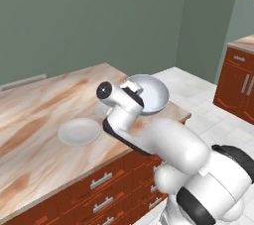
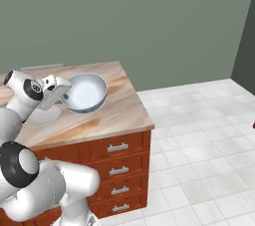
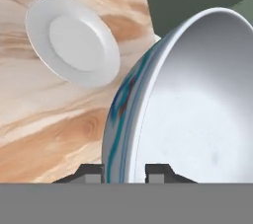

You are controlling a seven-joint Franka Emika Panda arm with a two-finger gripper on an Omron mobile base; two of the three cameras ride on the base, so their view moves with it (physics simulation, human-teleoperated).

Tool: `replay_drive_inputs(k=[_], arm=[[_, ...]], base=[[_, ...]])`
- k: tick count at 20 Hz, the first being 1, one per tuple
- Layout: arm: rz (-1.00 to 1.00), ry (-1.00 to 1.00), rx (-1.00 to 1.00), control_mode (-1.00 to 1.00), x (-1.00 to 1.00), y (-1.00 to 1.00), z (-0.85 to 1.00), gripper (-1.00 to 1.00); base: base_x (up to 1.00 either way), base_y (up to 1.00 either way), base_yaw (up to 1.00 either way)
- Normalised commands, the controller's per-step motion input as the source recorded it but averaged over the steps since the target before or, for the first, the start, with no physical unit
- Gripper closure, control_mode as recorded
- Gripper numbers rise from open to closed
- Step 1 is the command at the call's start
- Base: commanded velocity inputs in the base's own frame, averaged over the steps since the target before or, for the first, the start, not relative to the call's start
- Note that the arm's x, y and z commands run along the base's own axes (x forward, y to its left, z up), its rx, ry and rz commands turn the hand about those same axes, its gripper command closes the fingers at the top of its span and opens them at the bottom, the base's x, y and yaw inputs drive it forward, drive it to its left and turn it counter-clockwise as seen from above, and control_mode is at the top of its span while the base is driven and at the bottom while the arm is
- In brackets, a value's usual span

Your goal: Move the bowls from the cabinet to the plates on the dining table.

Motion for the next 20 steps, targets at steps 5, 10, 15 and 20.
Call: replay_drive_inputs(k=[5, 10, 15, 20], arm=[[0.03, 0.13, -0.37, -1.0, 0.49, 0.16, -0.23, 1.0], [0.02, 0.07, -0.38, -1.0, 0.37, 0.21, -0.16, 1.0], [0.04, 0.02, -0.19, -1.0, 0.2, 0.3, -0.15, 1.0], [0.07, 0.0, 0.0, -1.0, 0.04, 0.22, -0.12, 1.0]], base=[[0.0, 0.0, 0.0], [0.0, 0.0, 0.0], [0.0, 0.0, 0.0], [0.0, 0.0, 0.0]])
